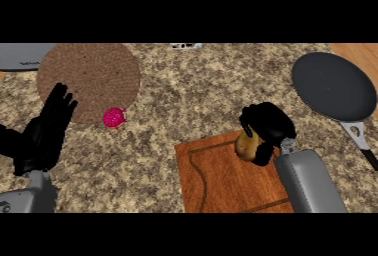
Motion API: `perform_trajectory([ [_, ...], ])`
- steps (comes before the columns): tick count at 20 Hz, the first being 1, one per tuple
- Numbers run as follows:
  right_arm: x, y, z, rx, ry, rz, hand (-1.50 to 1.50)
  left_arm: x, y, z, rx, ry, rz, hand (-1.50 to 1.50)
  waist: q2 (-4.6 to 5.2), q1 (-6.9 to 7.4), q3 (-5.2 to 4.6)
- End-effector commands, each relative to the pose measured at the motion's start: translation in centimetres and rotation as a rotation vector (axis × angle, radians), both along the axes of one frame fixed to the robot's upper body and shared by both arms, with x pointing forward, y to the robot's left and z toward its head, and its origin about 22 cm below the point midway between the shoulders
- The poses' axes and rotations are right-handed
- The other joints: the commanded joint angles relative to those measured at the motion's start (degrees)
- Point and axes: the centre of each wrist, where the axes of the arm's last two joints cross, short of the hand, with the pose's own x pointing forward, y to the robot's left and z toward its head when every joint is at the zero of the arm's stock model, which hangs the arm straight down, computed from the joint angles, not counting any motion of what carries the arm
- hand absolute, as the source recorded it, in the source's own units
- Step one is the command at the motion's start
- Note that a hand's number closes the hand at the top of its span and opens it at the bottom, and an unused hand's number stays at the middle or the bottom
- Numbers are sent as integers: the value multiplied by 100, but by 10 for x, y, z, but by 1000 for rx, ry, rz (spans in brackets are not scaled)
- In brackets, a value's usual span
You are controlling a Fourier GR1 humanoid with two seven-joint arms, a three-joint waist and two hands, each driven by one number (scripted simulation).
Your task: Pick the pear from the cutting board and place it in the pan
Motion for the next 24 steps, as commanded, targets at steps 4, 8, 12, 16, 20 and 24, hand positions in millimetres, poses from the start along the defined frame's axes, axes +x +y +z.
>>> perform_trajectory([
  [4, -1, -10, 74, 97, -399, -427, 150, 3, 1, -9, 4, 19, -30, 0, 14, 166, 0],
  [8, -16, 12, 121, 120, -545, -453, 150, 15, -7, 9, -9, -23, -66, 0, 26, 278, 2],
  [12, -33, 1, 156, 160, -543, -509, 150, 15, -1, 9, -15, -3, -61, 0, 38, 317, 5],
  [16, -1, -25, 169, 196, -556, -596, 150, 11, -23, 2, -4, -3, -70, 0, 59, 381, 7],
  [20, 6, -66, 166, 228, -599, -653, 150, 19, -12, -4, 6, -4, -59, 0, 64, 367, 7],
  [24, 12, -125, 141, 273, -610, -723, 150, 12, -21, 3, 1, -8, -65, 0, 68, 381, 11],
])
